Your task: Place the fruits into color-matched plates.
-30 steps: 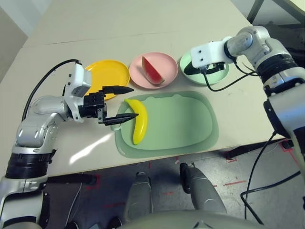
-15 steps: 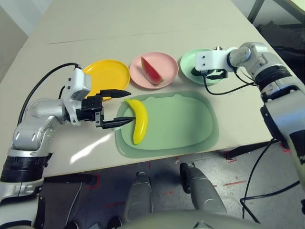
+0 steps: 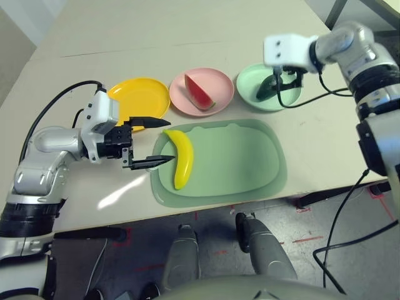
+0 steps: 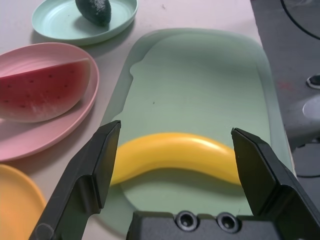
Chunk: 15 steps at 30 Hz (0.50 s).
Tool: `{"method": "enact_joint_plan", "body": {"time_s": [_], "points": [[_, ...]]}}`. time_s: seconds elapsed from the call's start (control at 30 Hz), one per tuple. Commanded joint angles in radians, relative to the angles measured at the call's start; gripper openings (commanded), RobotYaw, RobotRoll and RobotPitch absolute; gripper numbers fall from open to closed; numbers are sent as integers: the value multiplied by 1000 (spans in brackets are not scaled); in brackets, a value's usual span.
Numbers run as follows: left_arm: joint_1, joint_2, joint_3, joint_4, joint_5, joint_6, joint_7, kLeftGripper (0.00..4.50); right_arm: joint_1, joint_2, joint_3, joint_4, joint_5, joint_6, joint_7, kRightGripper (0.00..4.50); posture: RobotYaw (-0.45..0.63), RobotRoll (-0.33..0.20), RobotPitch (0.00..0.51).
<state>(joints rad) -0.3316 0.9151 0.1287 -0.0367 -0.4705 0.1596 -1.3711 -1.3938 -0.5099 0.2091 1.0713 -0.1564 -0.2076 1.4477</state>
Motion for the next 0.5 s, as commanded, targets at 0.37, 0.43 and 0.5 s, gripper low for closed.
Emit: {"method": "enact_joint_plan", "body": {"time_s": [0.37,0.43,0.5], "points": [[-161,95,-166,36,183,-238,-182,4500,792,42,-245,-1034,576,725,-38,4481,-5,0,218],[-199,95,-197,50,209,-285,-210,4500,882,87,-244,-1110,604,679,-79,4481,-10,0,216],[-235,98,-236,69,240,-341,-234,4500,945,121,-227,-1141,602,560,-74,4481,-14,0,212]]}}
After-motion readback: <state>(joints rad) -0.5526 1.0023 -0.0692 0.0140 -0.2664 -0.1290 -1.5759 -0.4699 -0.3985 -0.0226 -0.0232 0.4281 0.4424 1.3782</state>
